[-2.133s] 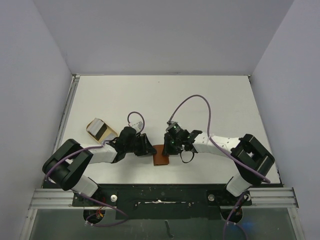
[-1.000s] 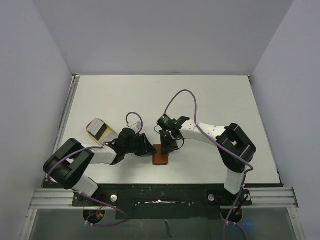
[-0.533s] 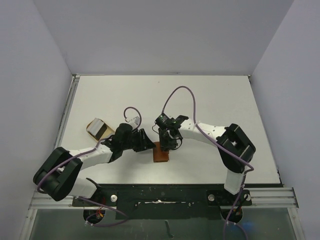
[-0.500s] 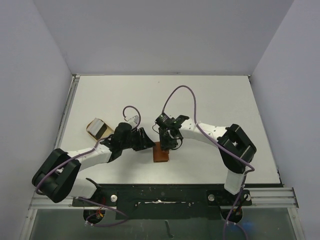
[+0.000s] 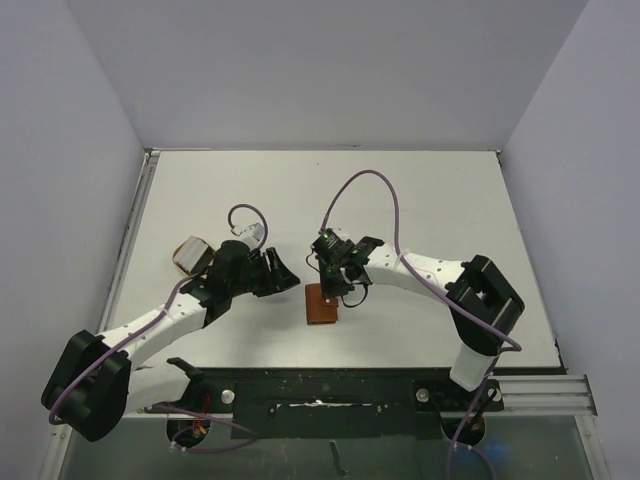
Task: Put the credit cards into the card holder
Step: Close the card holder at the center of the board.
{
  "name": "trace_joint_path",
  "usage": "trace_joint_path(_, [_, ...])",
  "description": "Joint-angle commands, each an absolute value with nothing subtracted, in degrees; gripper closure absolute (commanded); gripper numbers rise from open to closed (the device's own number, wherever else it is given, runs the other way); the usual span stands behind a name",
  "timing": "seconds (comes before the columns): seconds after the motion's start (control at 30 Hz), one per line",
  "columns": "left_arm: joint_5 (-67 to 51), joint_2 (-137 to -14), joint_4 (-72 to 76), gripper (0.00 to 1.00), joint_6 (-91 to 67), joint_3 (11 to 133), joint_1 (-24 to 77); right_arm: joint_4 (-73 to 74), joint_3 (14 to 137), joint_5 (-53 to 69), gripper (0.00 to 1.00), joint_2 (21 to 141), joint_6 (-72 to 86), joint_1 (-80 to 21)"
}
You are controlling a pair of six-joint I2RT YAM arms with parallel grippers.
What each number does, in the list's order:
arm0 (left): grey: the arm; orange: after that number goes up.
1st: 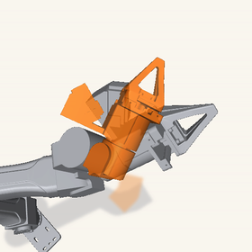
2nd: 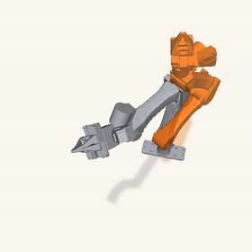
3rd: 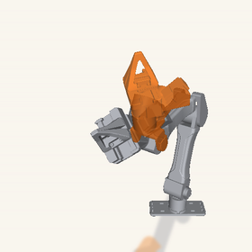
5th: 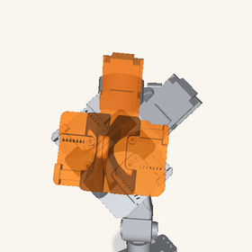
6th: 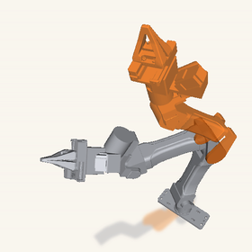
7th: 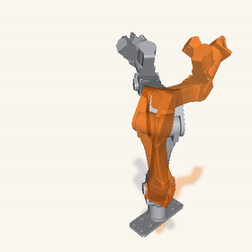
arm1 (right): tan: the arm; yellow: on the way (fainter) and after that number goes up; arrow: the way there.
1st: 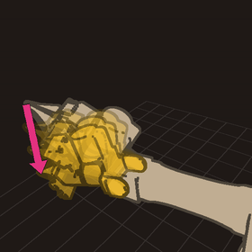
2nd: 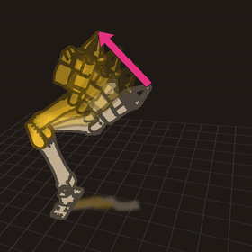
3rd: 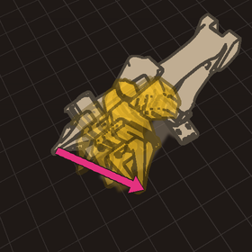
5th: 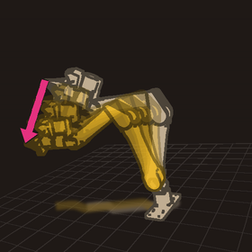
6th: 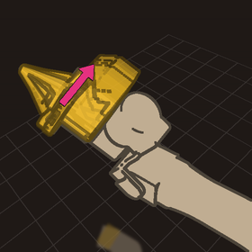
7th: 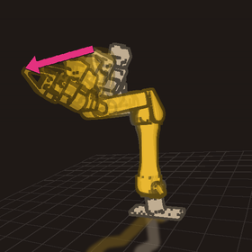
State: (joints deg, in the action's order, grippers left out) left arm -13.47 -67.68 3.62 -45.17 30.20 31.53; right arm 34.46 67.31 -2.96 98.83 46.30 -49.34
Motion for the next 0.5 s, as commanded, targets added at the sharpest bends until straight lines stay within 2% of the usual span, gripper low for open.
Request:
trace_joint_path(0.0, [-11.52, -63.99, 0.89, 0.53, -43.51, 33.12, 31.03, 30.17, 66.38, -3.18, 0.89, 99.11, 46.22, -49.56])
trace_joint_path(0.23, [-10.98, -63.67, 0.94, 0.54, -43.11, 32.55, 30.94, 29.00, 65.83, -3.08, 0.89, 101.09, 45.99, -49.49])
trace_joint_path(0.47, [-15.40, -68.26, 4.82, 0.64, -43.62, 32.08, 30.94, 31.04, 65.88, -5.19, 0.83, 96.12, 46.52, -49.52])
